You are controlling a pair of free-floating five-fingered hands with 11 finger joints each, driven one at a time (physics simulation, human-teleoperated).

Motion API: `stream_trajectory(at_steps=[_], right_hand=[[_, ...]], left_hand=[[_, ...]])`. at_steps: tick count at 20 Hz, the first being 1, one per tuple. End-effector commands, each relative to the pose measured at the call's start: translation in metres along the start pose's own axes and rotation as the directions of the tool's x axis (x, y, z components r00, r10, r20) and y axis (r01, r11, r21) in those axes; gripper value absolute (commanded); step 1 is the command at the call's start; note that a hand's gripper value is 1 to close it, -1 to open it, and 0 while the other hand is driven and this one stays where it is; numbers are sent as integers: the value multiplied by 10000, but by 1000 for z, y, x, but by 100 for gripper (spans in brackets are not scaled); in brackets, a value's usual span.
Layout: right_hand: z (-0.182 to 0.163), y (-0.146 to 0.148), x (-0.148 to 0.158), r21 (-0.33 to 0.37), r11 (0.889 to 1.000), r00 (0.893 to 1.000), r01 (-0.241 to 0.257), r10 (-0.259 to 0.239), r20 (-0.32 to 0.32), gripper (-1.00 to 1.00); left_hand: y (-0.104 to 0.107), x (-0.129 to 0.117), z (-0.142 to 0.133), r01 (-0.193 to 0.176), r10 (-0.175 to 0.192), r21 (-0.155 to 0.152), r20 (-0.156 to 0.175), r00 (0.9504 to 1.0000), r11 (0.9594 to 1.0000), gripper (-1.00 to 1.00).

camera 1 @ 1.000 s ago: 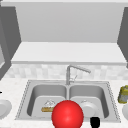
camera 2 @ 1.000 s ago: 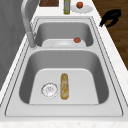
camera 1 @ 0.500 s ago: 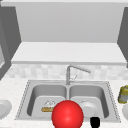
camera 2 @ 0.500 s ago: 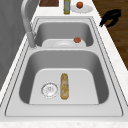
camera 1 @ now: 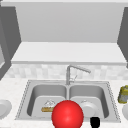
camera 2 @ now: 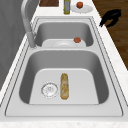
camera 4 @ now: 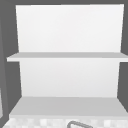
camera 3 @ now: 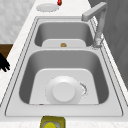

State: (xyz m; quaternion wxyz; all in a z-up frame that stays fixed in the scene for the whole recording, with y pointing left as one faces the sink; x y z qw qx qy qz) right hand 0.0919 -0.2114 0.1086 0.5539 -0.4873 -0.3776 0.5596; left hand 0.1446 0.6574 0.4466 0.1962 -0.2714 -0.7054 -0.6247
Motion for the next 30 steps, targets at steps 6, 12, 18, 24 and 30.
stream_trajectory(at_steps=[6,12,18,24,30], right_hand=[[0,0,0,0,10000,10000,0,0,0,0],[0,0,0,0,10000,10000,0,0,0,0],[0,0,0,0,10000,10000,0,0,0,0],[0,0,0,0,10000,10000,0,0,0,0],[0,0,0,0,10000,10000,0,0,0,0]], left_hand=[[19,68,-29,-34,19,-358,-412,9991,9994,-100],[41,105,-53,-96,78,-426,-415,9991,9990,-100],[59,130,-88,-75,47,-523,-523,9986,9986,-100],[71,137,-124,-92,47,-672,-676,9977,9977,-100],[72,143,-160,-132,25,-813,-1306,9914,9966,-100]])
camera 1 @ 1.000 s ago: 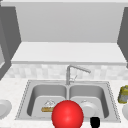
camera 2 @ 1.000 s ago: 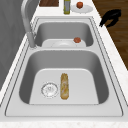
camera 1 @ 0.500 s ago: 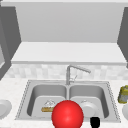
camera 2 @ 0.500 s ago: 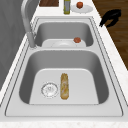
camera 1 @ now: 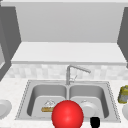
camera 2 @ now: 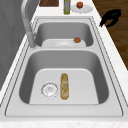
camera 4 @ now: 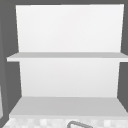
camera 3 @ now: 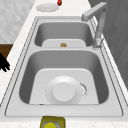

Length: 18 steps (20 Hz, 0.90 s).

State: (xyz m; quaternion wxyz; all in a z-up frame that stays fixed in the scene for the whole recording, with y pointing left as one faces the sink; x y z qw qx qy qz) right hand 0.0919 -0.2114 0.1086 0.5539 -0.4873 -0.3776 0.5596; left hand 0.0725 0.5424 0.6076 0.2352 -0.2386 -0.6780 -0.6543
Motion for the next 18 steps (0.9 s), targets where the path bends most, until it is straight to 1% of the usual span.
stream_trajectory(at_steps=[1,3,6,9,11,12,13,14,15,16,17,18], right_hand=[[0,0,0,0,10000,10000,0,0,0,0],[0,0,0,0,10000,10000,0,0,0,0],[0,0,0,0,10000,10000,0,0,0,0],[0,0,0,0,10000,10000,0,0,0,0],[0,0,0,0,10000,10000,0,0,0,0],[0,0,0,0,10000,10000,0,0,0,0],[0,0,0,0,10000,10000,0,0,0,0],[0,0,0,0,10000,10000,0,0,0,0],[0,0,0,0,10000,10000,0,0,0,0],[0,0,0,0,10000,10000,0,0,0,0],[0,0,0,0,10000,10000,0,0,0,0],[0,0,0,0,10000,10000,0,0,0,0]], left_hand=[[2,7,-23,-3,-10,-412,-326,9995,9992,-100],[2,10,-33,-11,-26,-448,-823,9966,9990,-100],[2,14,-46,-16,-56,-470,-1509,9885,9989,-100],[3,18,-59,-18,-83,-522,-1927,9812,9986,-100],[1,19,-61,23,-117,-457,-2063,9784,9990,-100],[-1,20,-59,131,-226,-539,-1802,9834,9985,-100],[3,18,-59,459,-547,-650,-1408,9885,9968,-100],[7,9,-48,-290,366,409,-1991,9793,9987,-100],[1,14,-51,-64,61,-6,-2087,9780,10000,-100],[4,12,-49,-245,218,-131,-1787,9837,9996,-100],[4,12,-51,-102,71,-158,-1865,9824,9998,-100],[4,11,-51,-104,81,-113,-1829,9831,9999,-100]])
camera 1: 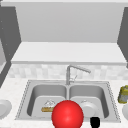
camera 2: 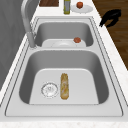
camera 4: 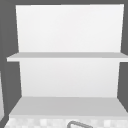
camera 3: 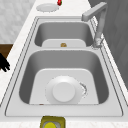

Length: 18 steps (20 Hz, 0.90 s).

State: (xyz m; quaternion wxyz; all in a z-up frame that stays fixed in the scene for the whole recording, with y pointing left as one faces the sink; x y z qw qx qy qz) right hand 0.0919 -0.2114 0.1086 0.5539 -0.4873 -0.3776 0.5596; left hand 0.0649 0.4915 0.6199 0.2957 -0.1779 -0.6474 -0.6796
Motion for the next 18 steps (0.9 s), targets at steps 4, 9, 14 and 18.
stream_trajectory(at_steps=[4,9,14,18], right_hand=[[0,0,0,0,10000,10000,0,0,0,0],[0,0,0,0,10000,10000,0,0,0,0],[0,0,0,0,10000,10000,0,0,0,0],[0,0,0,0,10000,10000,0,0,0,0]], left_hand=[[-1,-1,0,-8,8,-3,-2,10000,10000,-100],[-3,-4,-25,28,-33,-105,-480,9988,9999,-100],[-3,8,-49,477,-507,-367,-863,9950,9982,-100],[-2,12,-66,587,-626,-324,-1359,9887,9977,-100]])
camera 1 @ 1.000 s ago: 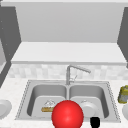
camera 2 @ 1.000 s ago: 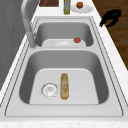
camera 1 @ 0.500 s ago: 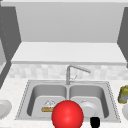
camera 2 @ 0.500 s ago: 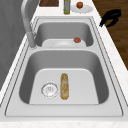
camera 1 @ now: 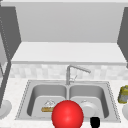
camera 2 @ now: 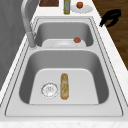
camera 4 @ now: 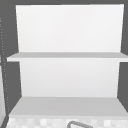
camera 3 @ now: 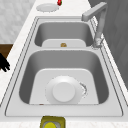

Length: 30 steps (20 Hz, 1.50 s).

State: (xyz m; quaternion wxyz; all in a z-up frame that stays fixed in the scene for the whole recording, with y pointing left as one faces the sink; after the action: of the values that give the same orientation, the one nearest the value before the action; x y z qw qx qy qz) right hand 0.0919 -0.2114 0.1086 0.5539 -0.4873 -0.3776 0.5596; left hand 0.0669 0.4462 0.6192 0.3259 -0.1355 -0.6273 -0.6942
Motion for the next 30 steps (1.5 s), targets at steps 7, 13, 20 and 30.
stream_trajectory(at_steps=[7,13,20,30], right_hand=[[0,0,0,0,10000,10000,0,0,0,0],[0,0,0,0,10000,10000,0,0,0,0],[0,0,0,0,10000,10000,0,0,0,0],[0,0,0,0,10000,10000,0,0,0,0]], left_hand=[[6,12,-58,442,-453,-136,-910,9948,9989,-100],[18,7,-91,453,-461,-103,-1088,9930,9989,-100],[26,2,-130,260,-283,-157,-1758,9840,9995,-100],[36,-5,-183,126,-204,-278,-3014,9533,9995,-100]])
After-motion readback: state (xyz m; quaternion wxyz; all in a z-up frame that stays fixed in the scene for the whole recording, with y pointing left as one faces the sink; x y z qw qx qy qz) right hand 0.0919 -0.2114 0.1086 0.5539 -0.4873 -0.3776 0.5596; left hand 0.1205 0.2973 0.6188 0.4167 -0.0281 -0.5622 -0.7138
